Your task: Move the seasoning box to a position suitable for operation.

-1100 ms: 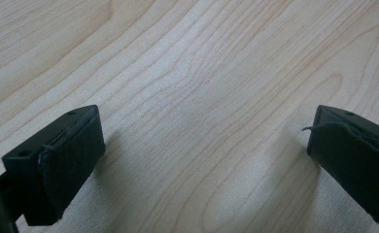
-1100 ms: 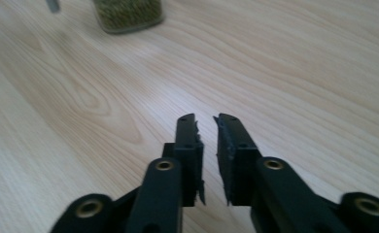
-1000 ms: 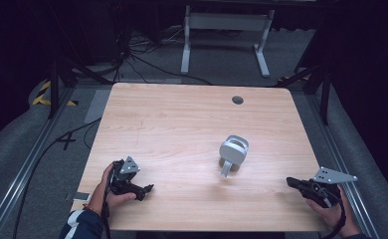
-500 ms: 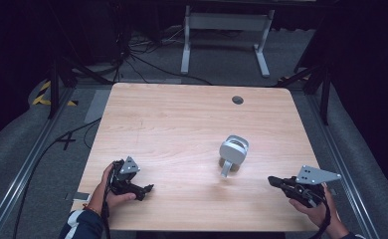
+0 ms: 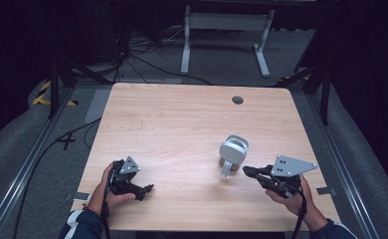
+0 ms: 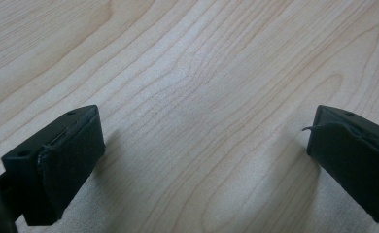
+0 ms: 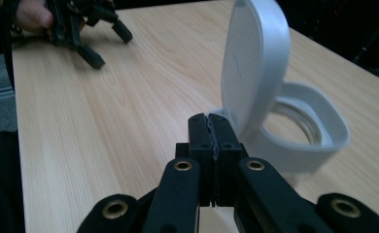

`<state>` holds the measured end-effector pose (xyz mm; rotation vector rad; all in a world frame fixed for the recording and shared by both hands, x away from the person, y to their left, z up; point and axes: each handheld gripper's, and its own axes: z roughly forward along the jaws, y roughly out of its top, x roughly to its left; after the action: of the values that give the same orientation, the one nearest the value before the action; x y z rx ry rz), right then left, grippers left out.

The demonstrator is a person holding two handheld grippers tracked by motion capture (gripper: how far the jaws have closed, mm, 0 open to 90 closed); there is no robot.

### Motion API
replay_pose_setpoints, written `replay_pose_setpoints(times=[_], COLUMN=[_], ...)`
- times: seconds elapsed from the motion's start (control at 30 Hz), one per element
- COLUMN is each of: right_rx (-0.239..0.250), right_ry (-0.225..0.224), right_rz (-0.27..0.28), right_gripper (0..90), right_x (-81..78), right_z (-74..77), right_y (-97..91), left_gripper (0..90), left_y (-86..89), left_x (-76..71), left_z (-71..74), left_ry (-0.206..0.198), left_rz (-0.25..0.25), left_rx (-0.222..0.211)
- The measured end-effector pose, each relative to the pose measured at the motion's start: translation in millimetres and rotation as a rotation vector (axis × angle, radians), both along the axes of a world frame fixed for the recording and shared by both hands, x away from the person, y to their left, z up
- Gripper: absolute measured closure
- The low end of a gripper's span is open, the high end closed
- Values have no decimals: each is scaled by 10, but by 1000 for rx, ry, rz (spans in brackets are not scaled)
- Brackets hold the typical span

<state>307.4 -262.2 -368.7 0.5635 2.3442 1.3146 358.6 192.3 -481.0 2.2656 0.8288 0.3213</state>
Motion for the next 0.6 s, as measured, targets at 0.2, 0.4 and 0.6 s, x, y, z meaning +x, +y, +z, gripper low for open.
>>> replay_pose_setpoints(times=[0.2, 0.4, 0.6], right_rx=[-2, 1, -1], right_ry=[-23, -37, -59], right_rz=[16, 10, -2], right_gripper=[899, 899, 899], right_x=[33, 56, 90], right_z=[63, 105, 139], right_y=[170, 171, 137], left_gripper=[3, 3, 3], left_y=[-2, -6, -4], left_x=[4, 1, 4], left_z=[-4, -9, -8], left_ry=[-4, -5, -7], left_rz=[-2, 5, 0], left_rx=[-5, -11, -8])
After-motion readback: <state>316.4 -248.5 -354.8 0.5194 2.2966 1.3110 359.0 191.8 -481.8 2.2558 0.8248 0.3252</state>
